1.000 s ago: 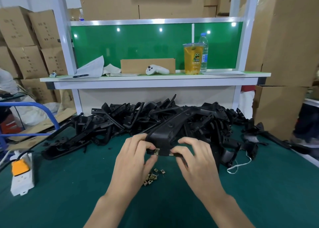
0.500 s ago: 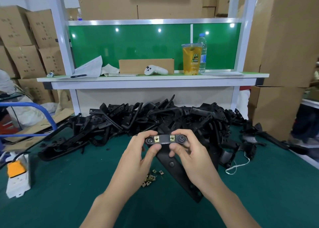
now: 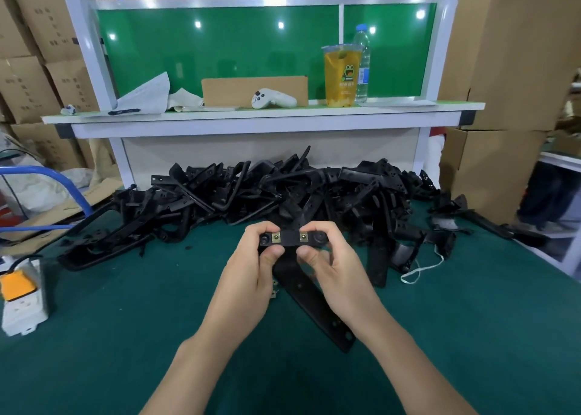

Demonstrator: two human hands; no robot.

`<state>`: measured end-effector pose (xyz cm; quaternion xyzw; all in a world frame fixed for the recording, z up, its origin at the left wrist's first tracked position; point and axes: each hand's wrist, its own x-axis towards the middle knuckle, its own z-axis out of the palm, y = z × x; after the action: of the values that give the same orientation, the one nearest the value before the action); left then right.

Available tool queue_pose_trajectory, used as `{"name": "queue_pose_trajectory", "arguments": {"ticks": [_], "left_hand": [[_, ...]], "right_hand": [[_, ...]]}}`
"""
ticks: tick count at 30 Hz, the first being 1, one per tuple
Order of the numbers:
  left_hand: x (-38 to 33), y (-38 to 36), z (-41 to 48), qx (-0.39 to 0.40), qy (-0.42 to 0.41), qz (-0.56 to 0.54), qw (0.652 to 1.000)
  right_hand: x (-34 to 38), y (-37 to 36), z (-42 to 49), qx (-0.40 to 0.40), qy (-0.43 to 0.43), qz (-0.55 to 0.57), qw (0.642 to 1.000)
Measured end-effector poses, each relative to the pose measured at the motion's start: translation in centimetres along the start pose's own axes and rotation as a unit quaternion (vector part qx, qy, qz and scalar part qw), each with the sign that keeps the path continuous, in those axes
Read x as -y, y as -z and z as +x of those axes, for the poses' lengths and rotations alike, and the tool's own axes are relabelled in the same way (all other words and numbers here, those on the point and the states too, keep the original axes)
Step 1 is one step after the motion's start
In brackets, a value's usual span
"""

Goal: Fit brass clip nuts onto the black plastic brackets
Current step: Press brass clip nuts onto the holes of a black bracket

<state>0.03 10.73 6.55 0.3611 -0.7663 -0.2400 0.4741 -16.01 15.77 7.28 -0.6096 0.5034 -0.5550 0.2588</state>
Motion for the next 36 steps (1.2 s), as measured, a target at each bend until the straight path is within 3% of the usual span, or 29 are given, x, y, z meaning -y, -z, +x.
{"name": "queue_pose_trajectory", "arguments": {"ticks": [13, 16, 21, 24, 28, 30, 32, 34, 36], "left_hand": [[1.9, -2.3, -2.0, -0.013, -0.002, -0.009, 1.000], [2.1, -2.2, -1.7, -0.005, 0.003, -0.033, 0.999], [2.5, -2.5, -1.5, -0.024, 0.038, -0.124, 0.991], [2.8, -3.1, -1.7, -0.039, 0.031, -0.177, 0.983], [3.6, -3.8, -2.4, -0.020, 0.031, -0.180, 0.983], [3.8, -4.2, -2.7, -0.010, 0.048, -0.159, 0.986], [3.8, -4.8, -2.8, -0.001, 0.061, -0.125, 0.990], [3.2, -5.6, -2.9, 0.008, 0.055, -0.107, 0.993], [2.4, -6.3, -3.0, 0.008, 0.035, -0.097, 0.995]], "right_hand": [[-2.0, -1.5, -1.9, -0.062, -0.022, -0.067, 0.996], [-1.2, -1.2, -1.5, -0.073, 0.001, -0.137, 0.988], [0.3, -1.2, -1.3, -0.090, 0.096, -0.335, 0.933], [-0.2, -1.5, -1.9, -0.096, 0.185, -0.392, 0.896], [-1.8, -1.0, -2.4, -0.079, 0.231, -0.467, 0.850], [-1.9, -0.7, -2.5, -0.060, 0.211, -0.456, 0.863], [-1.3, -0.1, -2.5, -0.041, 0.144, -0.381, 0.912], [-0.8, 1.0, -2.4, -0.029, 0.029, -0.247, 0.968], [-0.5, 2.4, -2.3, -0.043, -0.070, -0.090, 0.993]]}}
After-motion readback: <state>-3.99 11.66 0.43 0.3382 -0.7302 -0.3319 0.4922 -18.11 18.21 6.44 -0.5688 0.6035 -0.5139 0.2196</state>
